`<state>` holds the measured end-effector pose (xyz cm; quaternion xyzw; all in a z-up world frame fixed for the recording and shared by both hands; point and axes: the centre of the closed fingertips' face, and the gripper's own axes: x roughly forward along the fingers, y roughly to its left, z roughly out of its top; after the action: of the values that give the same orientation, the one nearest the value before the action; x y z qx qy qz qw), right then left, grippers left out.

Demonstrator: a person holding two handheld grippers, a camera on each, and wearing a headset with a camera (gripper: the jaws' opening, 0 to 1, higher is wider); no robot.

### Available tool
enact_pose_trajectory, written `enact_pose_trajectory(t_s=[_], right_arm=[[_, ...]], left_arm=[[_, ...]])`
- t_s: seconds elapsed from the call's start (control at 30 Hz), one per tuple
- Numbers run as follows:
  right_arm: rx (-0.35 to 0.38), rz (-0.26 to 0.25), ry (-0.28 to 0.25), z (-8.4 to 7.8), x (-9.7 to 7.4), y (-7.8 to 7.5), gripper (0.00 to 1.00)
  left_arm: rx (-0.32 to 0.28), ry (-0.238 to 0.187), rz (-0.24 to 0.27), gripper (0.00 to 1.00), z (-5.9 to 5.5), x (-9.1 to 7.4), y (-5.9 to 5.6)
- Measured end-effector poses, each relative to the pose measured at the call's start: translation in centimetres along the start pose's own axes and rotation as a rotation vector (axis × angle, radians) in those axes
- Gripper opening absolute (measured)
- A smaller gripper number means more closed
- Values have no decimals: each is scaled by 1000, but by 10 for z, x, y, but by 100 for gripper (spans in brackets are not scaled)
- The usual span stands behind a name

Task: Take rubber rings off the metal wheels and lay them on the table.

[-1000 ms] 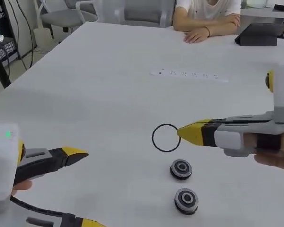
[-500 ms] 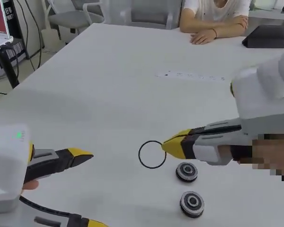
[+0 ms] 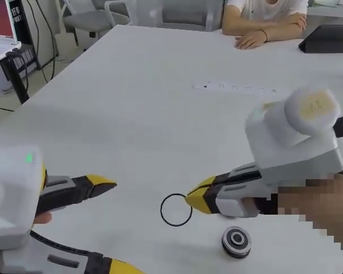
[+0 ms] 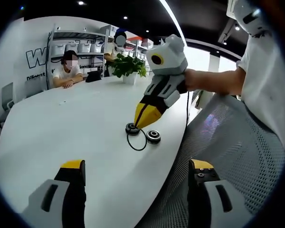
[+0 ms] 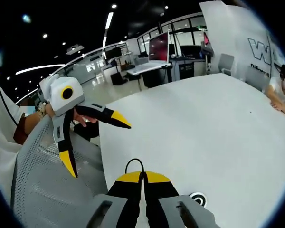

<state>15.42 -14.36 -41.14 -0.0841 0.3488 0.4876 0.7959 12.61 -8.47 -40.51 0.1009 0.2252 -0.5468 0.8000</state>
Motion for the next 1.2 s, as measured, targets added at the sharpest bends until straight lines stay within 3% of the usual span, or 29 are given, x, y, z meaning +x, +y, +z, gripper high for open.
enact_pose_trajectory(t_s=[0.23,1.2], right_arm=[[68,-6,25,-16,11,-9,0],[158,-77,105,-55,26,-31,0]], left_arm=[[0,3,-5,88,0,1,-1],[-3,15,-2,87,-3,1,-1]])
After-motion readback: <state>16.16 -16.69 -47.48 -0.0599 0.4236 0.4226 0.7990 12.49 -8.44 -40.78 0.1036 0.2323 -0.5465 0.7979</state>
